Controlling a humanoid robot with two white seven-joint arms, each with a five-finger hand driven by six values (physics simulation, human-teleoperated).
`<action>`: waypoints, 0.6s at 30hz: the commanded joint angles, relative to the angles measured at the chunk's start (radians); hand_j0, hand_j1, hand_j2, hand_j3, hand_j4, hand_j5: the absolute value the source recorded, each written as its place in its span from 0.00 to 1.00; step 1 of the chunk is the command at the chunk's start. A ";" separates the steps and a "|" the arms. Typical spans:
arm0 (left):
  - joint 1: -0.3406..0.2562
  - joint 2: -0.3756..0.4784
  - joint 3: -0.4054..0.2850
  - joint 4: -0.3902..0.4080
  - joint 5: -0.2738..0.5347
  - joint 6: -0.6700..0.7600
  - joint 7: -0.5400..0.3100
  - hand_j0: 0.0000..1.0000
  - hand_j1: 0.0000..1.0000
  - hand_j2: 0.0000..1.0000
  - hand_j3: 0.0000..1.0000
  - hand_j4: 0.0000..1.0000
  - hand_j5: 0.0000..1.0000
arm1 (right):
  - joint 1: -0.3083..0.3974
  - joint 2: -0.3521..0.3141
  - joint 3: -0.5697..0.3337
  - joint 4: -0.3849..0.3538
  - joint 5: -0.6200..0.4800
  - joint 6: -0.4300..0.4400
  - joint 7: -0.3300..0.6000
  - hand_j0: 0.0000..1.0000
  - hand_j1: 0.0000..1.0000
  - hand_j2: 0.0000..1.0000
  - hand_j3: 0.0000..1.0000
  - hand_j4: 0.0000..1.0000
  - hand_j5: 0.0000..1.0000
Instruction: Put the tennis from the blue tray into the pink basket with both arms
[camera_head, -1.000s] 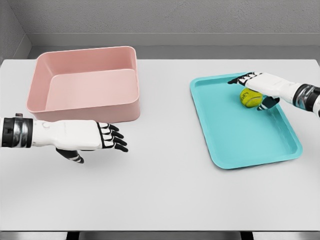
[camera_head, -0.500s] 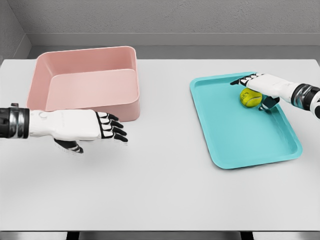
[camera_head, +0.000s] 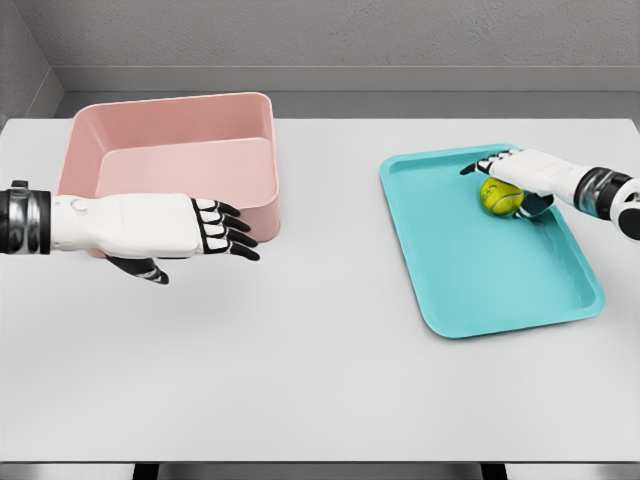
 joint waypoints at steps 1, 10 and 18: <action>0.000 0.000 0.000 0.000 0.010 0.002 -0.001 1.00 1.00 1.00 1.00 1.00 1.00 | 0.000 0.000 0.003 0.006 -0.002 0.003 0.000 0.88 0.88 0.88 0.88 0.88 0.88; 0.000 0.005 0.000 0.000 0.010 0.002 0.001 1.00 1.00 1.00 1.00 1.00 1.00 | 0.000 0.000 0.003 0.027 -0.002 0.003 0.000 0.81 0.81 0.81 0.81 0.81 0.81; 0.000 0.005 0.000 0.000 0.007 0.002 0.001 1.00 1.00 1.00 1.00 1.00 1.00 | -0.011 0.000 0.012 0.026 -0.002 -0.003 0.010 0.72 0.72 0.72 0.72 0.72 0.72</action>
